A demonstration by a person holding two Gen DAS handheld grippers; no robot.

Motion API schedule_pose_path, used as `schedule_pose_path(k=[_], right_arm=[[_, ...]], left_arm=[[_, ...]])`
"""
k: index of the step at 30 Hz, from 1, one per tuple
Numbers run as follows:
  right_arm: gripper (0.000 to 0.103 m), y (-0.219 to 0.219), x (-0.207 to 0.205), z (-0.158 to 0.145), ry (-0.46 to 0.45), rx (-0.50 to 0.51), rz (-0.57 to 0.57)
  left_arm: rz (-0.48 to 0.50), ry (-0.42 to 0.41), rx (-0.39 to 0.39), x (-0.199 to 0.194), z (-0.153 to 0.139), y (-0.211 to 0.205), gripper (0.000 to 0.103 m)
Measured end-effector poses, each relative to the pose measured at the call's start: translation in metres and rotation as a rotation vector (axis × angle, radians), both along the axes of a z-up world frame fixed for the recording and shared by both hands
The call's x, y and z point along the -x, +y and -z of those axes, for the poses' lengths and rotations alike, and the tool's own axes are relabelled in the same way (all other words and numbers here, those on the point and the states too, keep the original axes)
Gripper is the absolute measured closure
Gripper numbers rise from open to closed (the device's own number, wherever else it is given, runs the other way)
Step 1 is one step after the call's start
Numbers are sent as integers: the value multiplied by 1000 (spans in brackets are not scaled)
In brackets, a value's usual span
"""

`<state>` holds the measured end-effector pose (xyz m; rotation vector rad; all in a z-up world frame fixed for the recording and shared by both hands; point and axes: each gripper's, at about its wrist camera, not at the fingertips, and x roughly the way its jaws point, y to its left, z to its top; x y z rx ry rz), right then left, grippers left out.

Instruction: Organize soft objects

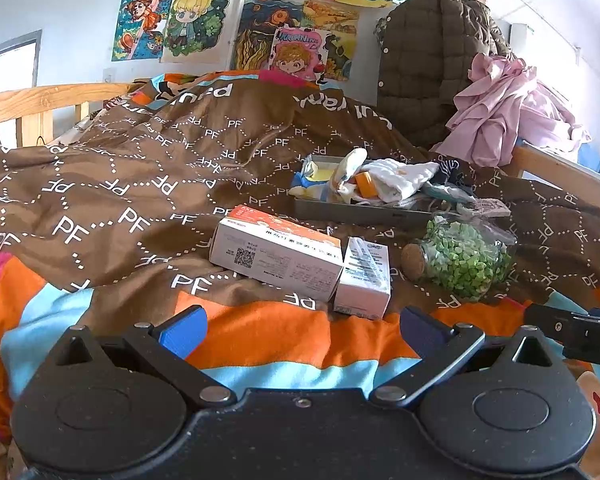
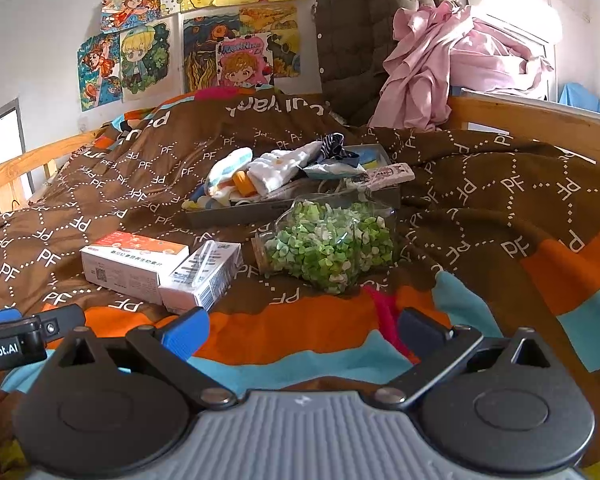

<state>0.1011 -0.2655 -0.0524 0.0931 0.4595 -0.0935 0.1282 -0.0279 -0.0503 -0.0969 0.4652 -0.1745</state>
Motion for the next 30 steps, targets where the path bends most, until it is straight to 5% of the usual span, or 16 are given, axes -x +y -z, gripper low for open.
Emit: schedule_pose_path(k=[30], right_arm=[[0, 0, 1, -1, -6, 0, -3]], left_arm=[[1, -7, -2, 1, -2, -1, 1]])
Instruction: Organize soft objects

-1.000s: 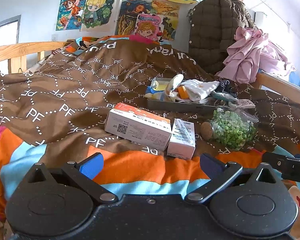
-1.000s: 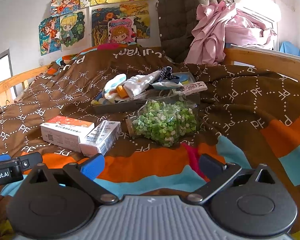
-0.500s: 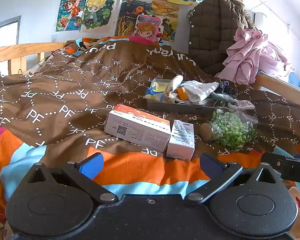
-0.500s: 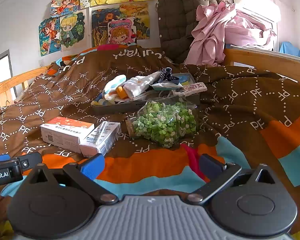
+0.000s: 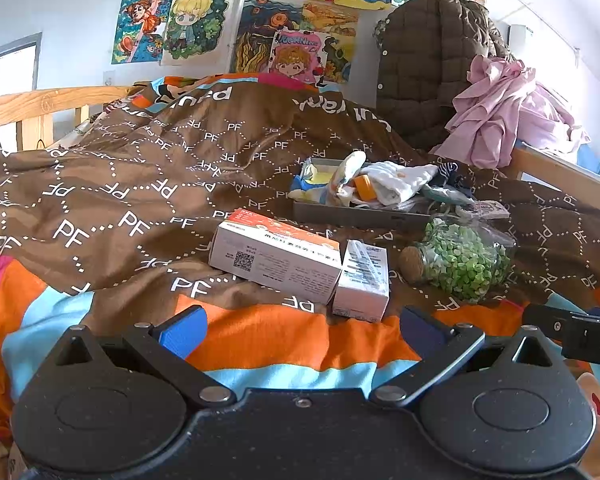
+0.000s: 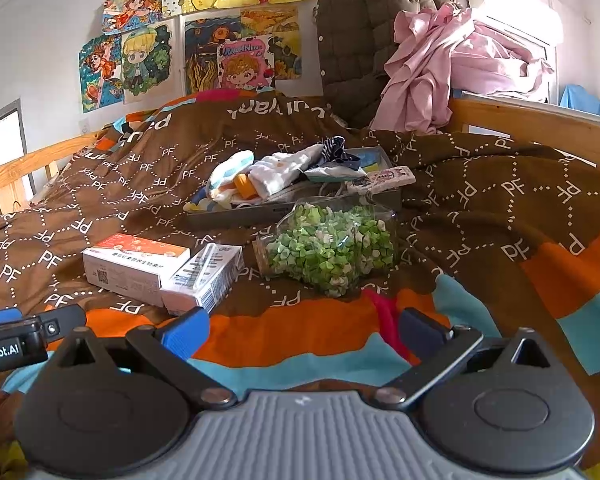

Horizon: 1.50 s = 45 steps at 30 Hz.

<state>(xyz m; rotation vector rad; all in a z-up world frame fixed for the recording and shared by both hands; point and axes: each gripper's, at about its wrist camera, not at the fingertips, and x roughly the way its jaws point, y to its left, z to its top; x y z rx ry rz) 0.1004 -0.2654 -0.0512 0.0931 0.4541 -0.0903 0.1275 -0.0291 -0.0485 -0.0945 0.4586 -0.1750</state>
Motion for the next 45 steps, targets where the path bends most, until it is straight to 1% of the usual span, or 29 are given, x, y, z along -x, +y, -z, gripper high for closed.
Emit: schedule_pose_path(k=[29, 45], right_arm=[[0, -2, 0, -1, -6, -3, 4], [0, -1, -1, -1, -6, 3, 1]], left_arm=[[-7, -2, -8, 0, 0, -1, 1], [-19, -8, 7, 2, 0, 1, 1]])
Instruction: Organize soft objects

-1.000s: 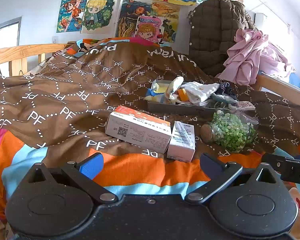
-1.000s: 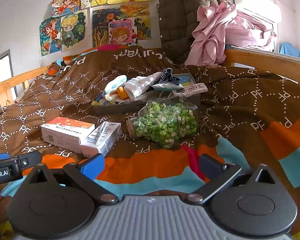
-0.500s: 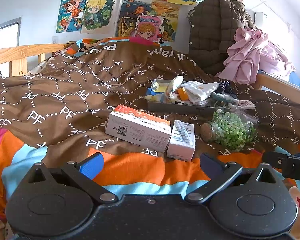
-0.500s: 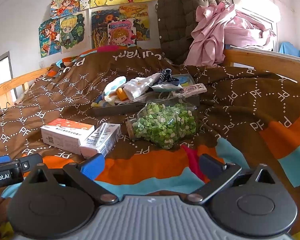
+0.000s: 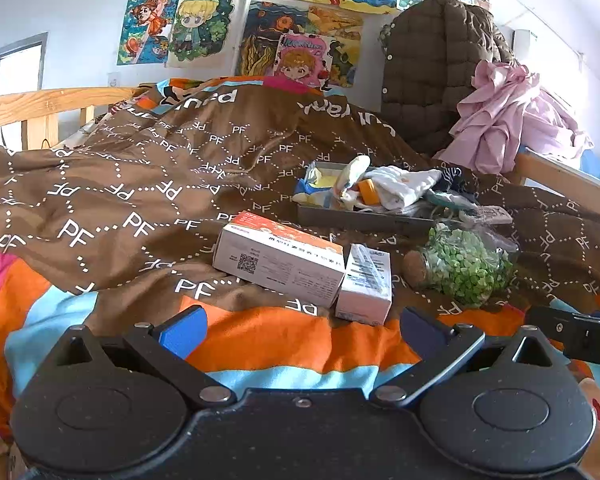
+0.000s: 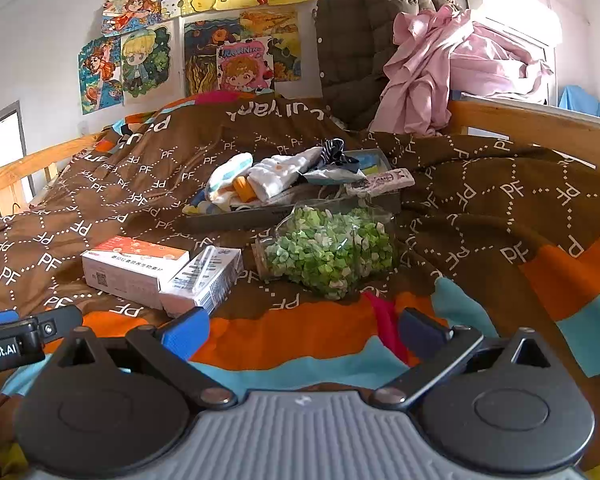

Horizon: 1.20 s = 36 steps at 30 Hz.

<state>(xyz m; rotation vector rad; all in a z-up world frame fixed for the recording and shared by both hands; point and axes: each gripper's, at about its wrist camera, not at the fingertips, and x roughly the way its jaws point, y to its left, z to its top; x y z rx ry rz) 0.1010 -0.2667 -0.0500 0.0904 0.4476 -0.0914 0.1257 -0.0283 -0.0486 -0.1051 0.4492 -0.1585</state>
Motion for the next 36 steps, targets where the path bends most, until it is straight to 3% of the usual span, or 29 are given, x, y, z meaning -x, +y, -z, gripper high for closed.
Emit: schedule_pose_path(k=[26, 36], right_arm=[[0, -1, 1, -1, -5, -4, -4], [0, 0, 1, -1, -5, -4, -3]], left_arm=[[7, -8, -4, 1, 1, -3, 1], [-14, 34, 15, 0, 1, -1, 1]])
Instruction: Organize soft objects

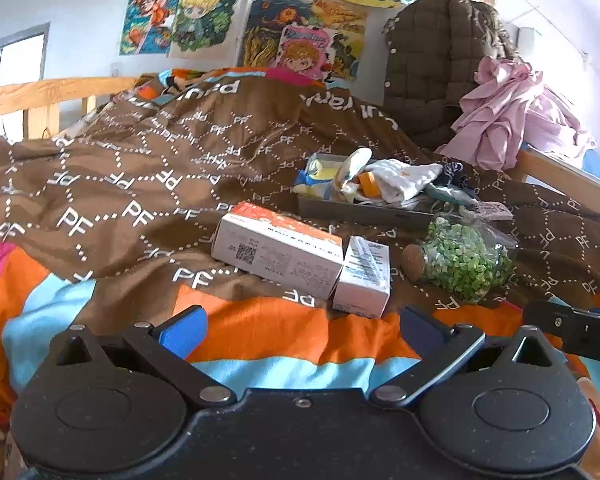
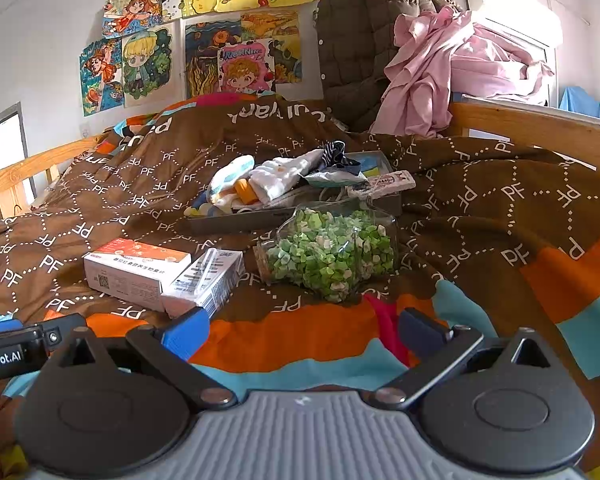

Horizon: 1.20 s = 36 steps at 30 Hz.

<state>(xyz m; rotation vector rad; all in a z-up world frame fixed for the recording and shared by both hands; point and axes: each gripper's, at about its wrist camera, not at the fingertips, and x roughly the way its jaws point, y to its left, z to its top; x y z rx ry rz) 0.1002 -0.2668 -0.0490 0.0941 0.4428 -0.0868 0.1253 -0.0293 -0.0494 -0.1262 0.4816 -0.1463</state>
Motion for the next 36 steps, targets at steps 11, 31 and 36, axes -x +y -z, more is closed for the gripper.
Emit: schedule_pose_path(k=[11, 31, 36], right_arm=[[0, 0, 0, 0, 0, 1, 0], [0, 0, 0, 0, 2, 4, -2], [0, 1, 0, 0, 2, 4, -2]], left_arm=[[-4, 4, 38, 1, -5, 4, 1], [-1, -5, 21, 1, -5, 3, 1], [3, -15, 12, 2, -5, 2, 1]])
